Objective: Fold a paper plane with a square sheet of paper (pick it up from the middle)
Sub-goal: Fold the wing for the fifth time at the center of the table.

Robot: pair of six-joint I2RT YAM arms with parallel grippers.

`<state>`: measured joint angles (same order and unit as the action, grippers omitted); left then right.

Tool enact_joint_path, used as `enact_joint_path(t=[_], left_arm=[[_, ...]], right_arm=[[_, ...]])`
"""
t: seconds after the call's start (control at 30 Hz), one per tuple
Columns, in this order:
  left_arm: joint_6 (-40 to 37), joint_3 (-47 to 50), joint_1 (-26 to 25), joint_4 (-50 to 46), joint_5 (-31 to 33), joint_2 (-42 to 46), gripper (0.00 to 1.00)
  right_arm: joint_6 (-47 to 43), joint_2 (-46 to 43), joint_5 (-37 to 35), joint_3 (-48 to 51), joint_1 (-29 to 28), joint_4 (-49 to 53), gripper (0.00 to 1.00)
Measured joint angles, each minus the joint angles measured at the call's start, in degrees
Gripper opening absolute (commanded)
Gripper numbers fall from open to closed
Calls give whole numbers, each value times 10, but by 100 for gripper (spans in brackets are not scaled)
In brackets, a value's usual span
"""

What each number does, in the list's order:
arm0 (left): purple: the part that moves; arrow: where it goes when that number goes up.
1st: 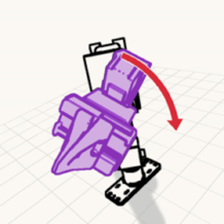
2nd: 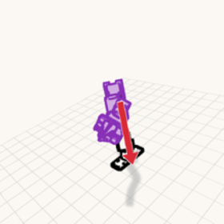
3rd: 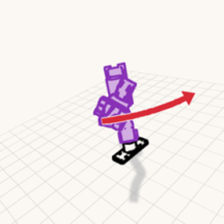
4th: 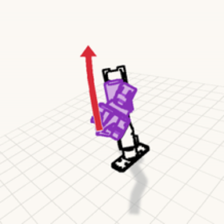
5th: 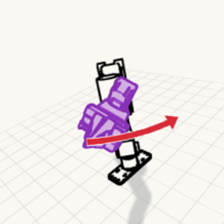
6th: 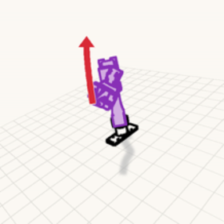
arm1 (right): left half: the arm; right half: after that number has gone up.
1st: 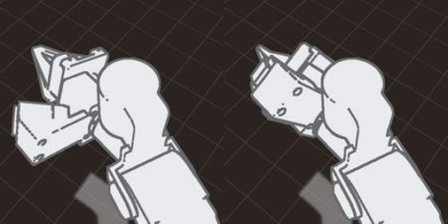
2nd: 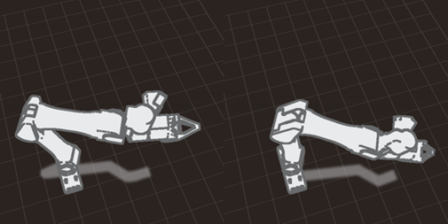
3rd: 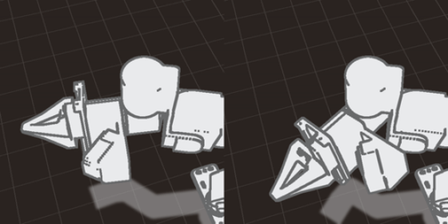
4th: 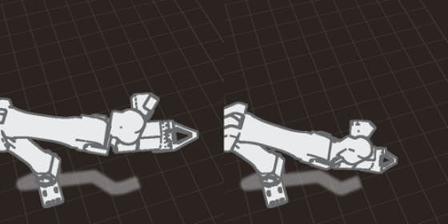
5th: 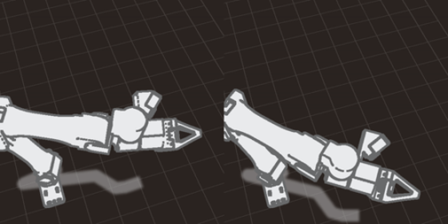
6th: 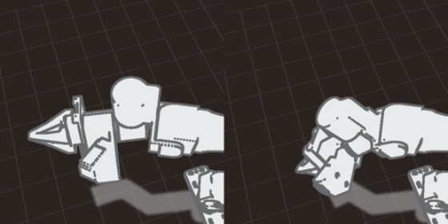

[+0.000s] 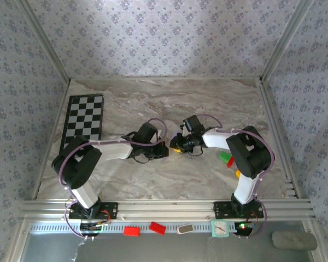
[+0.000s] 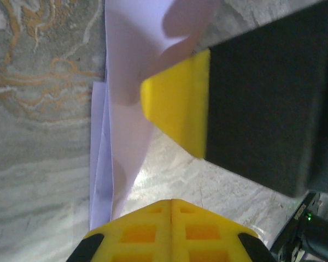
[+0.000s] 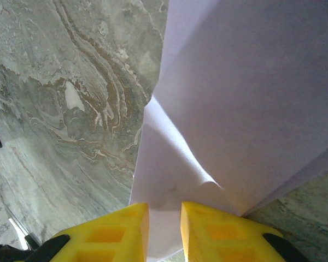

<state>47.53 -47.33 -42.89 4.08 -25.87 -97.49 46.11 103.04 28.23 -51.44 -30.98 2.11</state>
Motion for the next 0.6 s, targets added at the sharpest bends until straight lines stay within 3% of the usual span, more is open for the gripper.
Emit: enact_joint_path(t=[0.6], left_arm=[[10, -59, 0, -40, 24, -69, 0]], right_arm=[[-1, 5, -15, -15, 1, 29, 18]])
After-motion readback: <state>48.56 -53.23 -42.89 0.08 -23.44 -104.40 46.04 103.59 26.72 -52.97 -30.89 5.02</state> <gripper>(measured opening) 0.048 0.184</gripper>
